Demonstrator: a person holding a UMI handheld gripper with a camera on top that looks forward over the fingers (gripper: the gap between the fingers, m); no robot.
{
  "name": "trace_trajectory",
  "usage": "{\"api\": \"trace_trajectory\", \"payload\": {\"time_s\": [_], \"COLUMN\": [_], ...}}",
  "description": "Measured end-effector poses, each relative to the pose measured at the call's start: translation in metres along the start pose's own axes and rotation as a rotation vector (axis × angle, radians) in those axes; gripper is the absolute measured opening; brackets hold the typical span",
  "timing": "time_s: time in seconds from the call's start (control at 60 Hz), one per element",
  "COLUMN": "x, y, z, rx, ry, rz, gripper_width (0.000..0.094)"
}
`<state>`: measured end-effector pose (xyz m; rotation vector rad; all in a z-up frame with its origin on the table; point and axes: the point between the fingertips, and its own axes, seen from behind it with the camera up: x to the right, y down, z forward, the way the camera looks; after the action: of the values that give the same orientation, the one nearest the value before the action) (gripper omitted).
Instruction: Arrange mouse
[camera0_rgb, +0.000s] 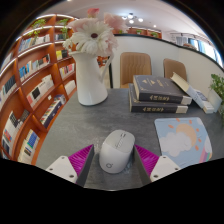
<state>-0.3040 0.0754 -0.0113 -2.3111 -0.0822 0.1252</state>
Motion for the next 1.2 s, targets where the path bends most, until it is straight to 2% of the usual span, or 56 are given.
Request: {"api": "trace_trajectory", "payload": {"time_s": [0.283, 0.333, 0.4, 0.5, 0.65, 0.733, 0.85, 1.017, 1.15, 1.2], "x": [-0.018, -0.014, -0.006, -0.006, -0.003, -0.003, -0.007, 0.026, 0.083, 0.109], "y": [-0.020, -0.019, -0.019, -0.018, -0.015, -0.021, -0.088, -0.201, -0.259, -0.272], "z": [0.028, 0.029, 0.030, 0.029, 0.028, 0.017, -0.032, -0.126, -0.182, -0.190], "rx": [-0.025, -0.034, -0.042, -0.071, -0.146, -0.186, -0.038, 0.196, 0.322, 0.340], "ry": [-0.030, -0.017, 0.009, -0.008, -0.002, -0.008, -0.057, -0.047, 0.007, 0.026], "rz": [-0.023, -0.038, -0.035, -0.013, -0.035, -0.067, -0.073, -0.119, -0.132, -0.120], "gripper_width": [0.0742, 0.0684, 0.0546, 0.0503, 0.0346, 0.0335, 0.0335, 0.0335, 0.0333, 0.0332]}}
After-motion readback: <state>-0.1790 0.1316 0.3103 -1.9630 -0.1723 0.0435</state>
